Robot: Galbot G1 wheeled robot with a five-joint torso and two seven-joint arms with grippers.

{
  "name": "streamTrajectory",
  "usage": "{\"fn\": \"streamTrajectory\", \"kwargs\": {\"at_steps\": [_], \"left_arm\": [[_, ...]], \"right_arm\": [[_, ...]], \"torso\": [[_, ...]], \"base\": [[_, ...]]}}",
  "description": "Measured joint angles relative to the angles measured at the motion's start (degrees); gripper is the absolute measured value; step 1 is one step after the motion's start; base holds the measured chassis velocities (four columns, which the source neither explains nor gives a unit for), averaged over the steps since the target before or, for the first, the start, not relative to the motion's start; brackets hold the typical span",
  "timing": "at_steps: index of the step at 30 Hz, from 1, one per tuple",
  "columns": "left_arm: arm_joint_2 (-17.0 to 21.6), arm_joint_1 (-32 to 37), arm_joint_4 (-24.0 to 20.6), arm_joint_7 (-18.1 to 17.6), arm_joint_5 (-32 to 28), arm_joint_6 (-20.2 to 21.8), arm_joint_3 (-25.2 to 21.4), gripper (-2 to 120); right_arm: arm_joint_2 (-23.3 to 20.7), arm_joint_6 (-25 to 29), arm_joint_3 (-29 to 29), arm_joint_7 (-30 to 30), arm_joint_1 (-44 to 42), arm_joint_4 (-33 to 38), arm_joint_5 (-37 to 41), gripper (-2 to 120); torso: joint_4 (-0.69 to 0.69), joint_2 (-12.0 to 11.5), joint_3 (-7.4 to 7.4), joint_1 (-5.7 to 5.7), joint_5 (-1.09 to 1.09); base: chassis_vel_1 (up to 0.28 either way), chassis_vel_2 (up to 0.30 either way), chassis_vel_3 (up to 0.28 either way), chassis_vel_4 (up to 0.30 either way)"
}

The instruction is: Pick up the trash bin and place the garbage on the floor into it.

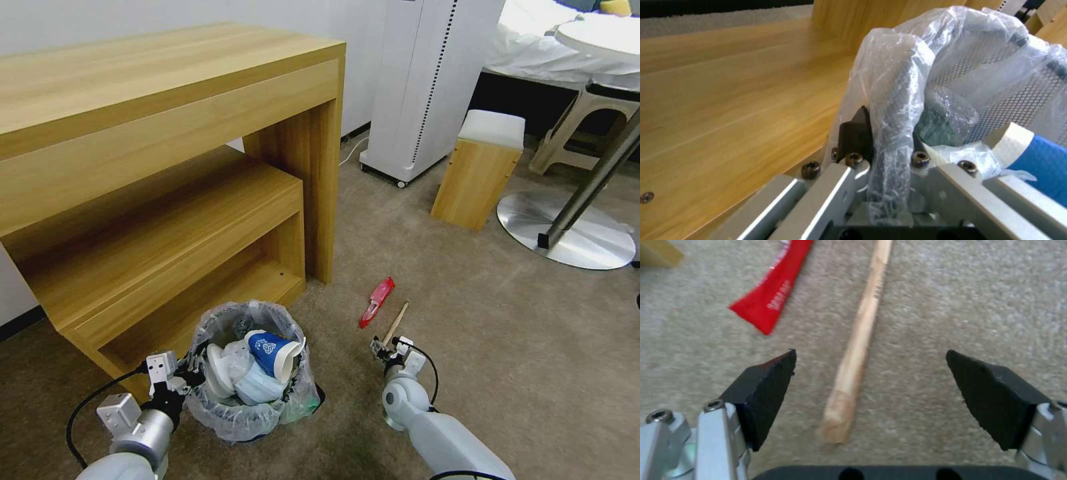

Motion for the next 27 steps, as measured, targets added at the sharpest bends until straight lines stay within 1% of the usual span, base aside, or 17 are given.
{"fn": "streamTrajectory", "kwargs": {"at_steps": [5,7,12,14,21,22,26,27], "left_arm": [[0.0,0.2,-0.4,0.0,0.0,0.0,0.0,2],[0.1,0.4,-0.6,0.0,0.0,-0.1,0.0,2],[0.2,0.8,-1.2,0.0,0.0,-0.2,0.1,2],[0.4,1.1,-1.8,0.0,0.0,-0.3,0.1,2],[0.7,1.6,-2.8,0.0,-0.2,-0.3,-0.1,2],[0.7,1.6,-2.9,0.0,-0.2,-0.3,-0.1,2],[0.7,1.7,-3.1,0.0,-0.3,-0.3,0.0,2],[0.7,1.7,-3.3,0.0,-0.3,-0.3,0.0,2]], "right_arm": [[0.3,0.6,0.0,-0.9,0.3,-1.7,-0.8,86],[0.5,1.0,-0.1,-1.5,0.5,-2.8,-1.4,84],[1.2,1.1,-0.2,-2.3,1.5,-4.5,-1.9,82],[1.6,1.1,-0.5,-2.9,2.1,-5.5,-2.3,76],[2.7,1.1,-1.1,-3.1,3.3,-8.0,-3.7,75],[2.9,1.1,-1.0,-3.2,3.3,-8.3,-3.9,70],[3.2,1.4,-0.9,-3.3,3.3,-9.1,-4.6,67],[3.3,1.7,-0.8,-3.4,3.3,-9.8,-5.1,62]], "torso": [[0.00,0.0,0.00,0.00,0.00],[0.00,0.0,0.00,0.00,0.00],[0.00,0.0,0.00,0.00,0.00],[0.00,0.0,0.00,0.00,0.01],[0.01,0.0,0.00,0.00,0.00],[0.00,0.0,0.00,0.00,0.01],[0.00,0.0,0.00,0.00,0.00],[0.00,0.0,-0.01,0.00,0.00]], "base": [[0.000,0.000,0.000,0.000],[0.000,0.000,0.000,0.000],[0.000,0.000,0.000,0.000],[0.000,0.000,0.000,0.000],[0.000,0.000,0.000,0.000],[0.000,0.000,0.000,0.000],[0.000,0.000,0.000,0.000],[0.000,0.000,0.000,0.000]]}}
